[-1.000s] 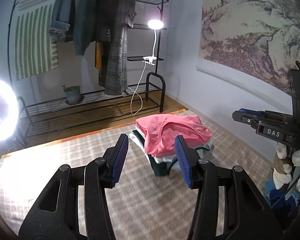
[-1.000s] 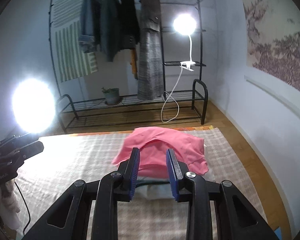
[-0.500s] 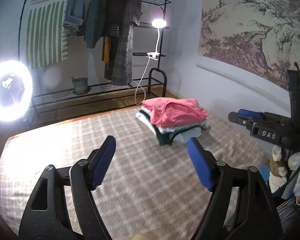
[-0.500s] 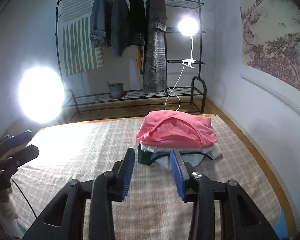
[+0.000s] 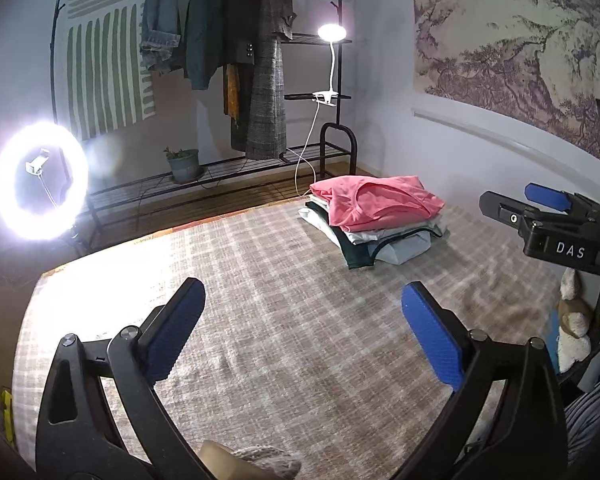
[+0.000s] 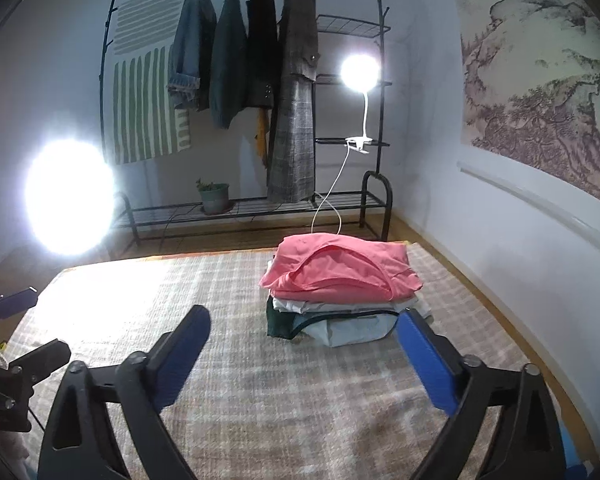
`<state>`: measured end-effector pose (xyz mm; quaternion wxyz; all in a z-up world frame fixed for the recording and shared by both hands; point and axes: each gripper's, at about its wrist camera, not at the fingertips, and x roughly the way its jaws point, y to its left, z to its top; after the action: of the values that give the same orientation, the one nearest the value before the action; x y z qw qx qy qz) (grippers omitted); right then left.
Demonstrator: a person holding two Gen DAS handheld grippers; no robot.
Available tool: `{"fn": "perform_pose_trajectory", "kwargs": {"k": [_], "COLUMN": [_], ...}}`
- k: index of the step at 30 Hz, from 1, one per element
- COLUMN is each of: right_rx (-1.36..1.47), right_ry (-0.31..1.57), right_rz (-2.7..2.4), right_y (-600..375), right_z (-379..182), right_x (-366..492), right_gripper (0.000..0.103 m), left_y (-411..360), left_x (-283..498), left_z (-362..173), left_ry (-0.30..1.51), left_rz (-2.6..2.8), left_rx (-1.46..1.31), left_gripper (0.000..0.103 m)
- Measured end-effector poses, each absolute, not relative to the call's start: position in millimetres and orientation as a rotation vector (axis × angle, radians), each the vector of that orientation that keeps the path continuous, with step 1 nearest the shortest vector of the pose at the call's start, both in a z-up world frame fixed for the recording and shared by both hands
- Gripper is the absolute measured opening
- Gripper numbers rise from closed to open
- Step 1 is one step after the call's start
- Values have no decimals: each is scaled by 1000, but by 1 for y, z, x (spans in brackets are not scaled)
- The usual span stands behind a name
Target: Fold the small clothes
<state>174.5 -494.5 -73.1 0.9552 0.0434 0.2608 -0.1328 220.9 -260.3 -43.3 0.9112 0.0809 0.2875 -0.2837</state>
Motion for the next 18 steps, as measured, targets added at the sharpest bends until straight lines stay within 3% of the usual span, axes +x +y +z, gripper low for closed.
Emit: {"fn": "perform_pose_trajectory", "kwargs": {"k": [18], "right_rx": [82], "right_ry": [517], "right_rz": [-271], "right_y": [-501], "right_z": [-76], "right_x": [175], "right_gripper": [103], "left_y": [-260], "left_x": [224], "left_z": [-49], "left_ry": [619], "left_rz": [-598], "left_rx": [157], "left_gripper": [102]}}
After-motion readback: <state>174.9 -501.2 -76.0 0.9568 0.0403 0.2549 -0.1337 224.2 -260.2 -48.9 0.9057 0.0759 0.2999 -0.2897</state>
